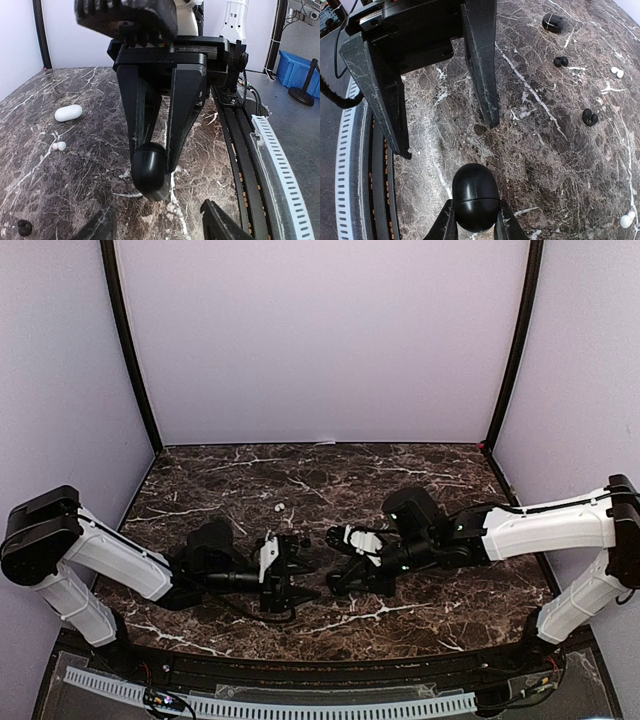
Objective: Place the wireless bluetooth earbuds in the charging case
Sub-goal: Pass from the right arm to the left
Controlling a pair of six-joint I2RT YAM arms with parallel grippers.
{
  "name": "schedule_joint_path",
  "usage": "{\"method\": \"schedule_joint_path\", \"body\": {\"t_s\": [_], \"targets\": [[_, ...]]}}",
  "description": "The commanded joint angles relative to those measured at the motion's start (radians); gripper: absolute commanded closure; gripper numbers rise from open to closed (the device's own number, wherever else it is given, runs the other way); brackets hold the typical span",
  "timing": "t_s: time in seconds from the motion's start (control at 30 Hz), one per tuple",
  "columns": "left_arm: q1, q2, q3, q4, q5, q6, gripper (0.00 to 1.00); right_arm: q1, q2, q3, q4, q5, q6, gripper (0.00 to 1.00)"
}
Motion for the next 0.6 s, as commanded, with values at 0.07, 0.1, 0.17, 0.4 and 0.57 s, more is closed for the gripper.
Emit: {"method": "schedule_joint_path", "body": {"t_s": [0.07,0.1,0.17,0.4,0.57], "targets": [[-0.010,0.037,0.055,-0.032,0.023,0.036,0.40,0.021,0.025,0.045,0.000,0.011,-0.012,0.89],[-0.010,0.046,0.064,-0.043,0.031,0.040,0.41,0.026,0.029,0.050,-0.002,0.013,-0.019,0.89],[-0.011,0.070,0.072,-0.050,0.043,0.044,0.43,0.036,0.035,0.056,0.002,0.027,-0.030,0.90],[-0.012,0.103,0.071,-0.027,0.053,0.041,0.46,0.060,0.045,0.053,0.040,0.037,-0.045,0.90],[-0.012,0.103,0.065,-0.010,0.058,0.039,0.51,0.062,0.055,0.048,0.064,0.025,-0.043,0.88]]}}
